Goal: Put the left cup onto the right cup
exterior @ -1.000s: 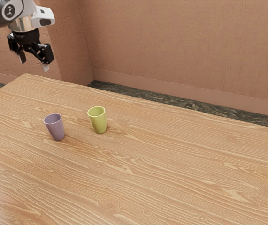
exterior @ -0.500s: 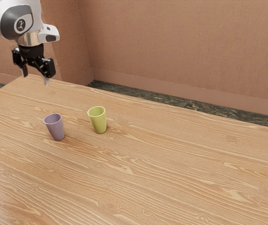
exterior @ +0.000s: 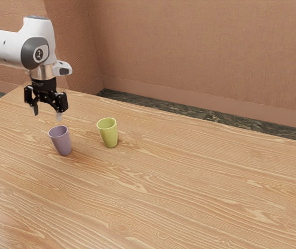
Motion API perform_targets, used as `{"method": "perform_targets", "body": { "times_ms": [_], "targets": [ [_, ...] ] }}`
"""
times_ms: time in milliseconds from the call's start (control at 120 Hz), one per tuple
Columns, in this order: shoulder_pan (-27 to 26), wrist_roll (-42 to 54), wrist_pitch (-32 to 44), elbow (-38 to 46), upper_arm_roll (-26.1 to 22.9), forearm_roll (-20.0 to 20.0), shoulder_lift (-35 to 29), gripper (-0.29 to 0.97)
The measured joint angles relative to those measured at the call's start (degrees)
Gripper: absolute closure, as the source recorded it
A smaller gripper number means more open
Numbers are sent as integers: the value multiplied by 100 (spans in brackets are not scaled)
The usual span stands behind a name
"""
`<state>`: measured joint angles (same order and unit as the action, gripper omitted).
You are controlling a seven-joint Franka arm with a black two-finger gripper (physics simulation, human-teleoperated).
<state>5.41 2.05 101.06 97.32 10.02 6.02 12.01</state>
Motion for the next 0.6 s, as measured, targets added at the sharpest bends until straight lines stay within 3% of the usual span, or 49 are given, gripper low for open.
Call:
{"method": "perform_targets", "body": {
  "times_ms": [600],
  "targets": [
    [205,264,856,41,0,-507,716,0]
  ]
}}
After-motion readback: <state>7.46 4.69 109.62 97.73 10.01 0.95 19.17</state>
